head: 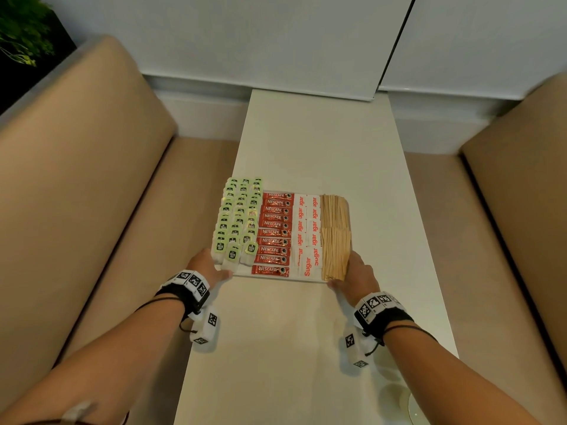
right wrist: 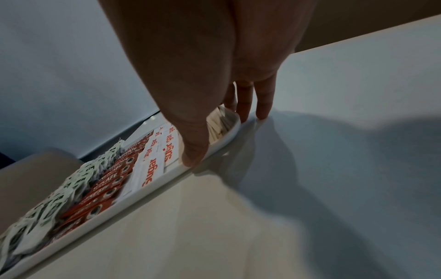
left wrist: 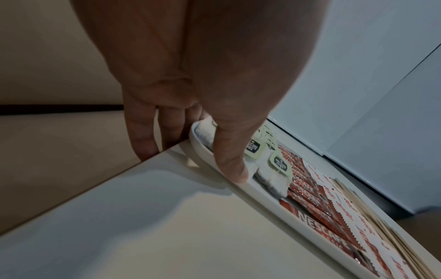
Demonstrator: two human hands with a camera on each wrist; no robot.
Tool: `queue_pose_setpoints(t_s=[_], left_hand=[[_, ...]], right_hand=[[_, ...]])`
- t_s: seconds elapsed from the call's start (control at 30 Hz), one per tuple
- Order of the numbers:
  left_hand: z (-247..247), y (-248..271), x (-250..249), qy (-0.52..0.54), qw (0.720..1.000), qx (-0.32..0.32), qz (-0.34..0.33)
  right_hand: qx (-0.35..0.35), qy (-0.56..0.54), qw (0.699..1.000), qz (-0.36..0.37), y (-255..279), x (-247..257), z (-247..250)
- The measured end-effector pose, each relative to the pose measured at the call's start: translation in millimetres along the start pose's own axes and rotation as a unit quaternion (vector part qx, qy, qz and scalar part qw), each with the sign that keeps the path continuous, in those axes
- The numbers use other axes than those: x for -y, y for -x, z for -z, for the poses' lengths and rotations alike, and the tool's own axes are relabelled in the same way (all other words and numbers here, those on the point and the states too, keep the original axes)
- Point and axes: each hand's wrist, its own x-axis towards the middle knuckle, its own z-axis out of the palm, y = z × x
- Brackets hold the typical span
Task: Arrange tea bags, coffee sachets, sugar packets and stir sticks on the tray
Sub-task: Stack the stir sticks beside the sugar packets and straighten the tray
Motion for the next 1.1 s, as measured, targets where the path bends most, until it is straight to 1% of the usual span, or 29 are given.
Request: queue_pose_setpoints(t_s=[0.43, 0.7, 0.77, 0.87, 1.0, 1.03, 1.1], left_hand=[[0, 3, -6, -0.024, 0.999, 0.006, -0.024], [4, 4, -7, -0.036, 0.999, 0.015, -0.009], [5, 4, -8, -0.040, 0.999, 0.020, -0.015], [7, 7, -8, -0.034, 0.999, 0.024, -0.004], [8, 13, -5, 0.011, 1.000, -0.003, 0.023], [8, 18, -8, 0.027, 0.999, -0.020, 0.020], [8, 27, -14, 0.025, 0.997, -0.074, 0.013]], right_hand=[[0.010, 0.009, 1.000, -0.021, 2, 3, 3], [0.021, 0.018, 0.999, -0.026, 5, 7, 9], [0.030, 0.015, 0.999, -0.027, 6, 9, 12], [0.042, 0.005, 0.999, -0.029, 9, 14, 20], [0.032, 0.021, 0.999, -0.027, 23, 33, 55], [0.034, 0.035, 0.999, -0.017, 29, 38, 68], [0.048, 0.057, 0.997, 0.009, 43, 45, 95]])
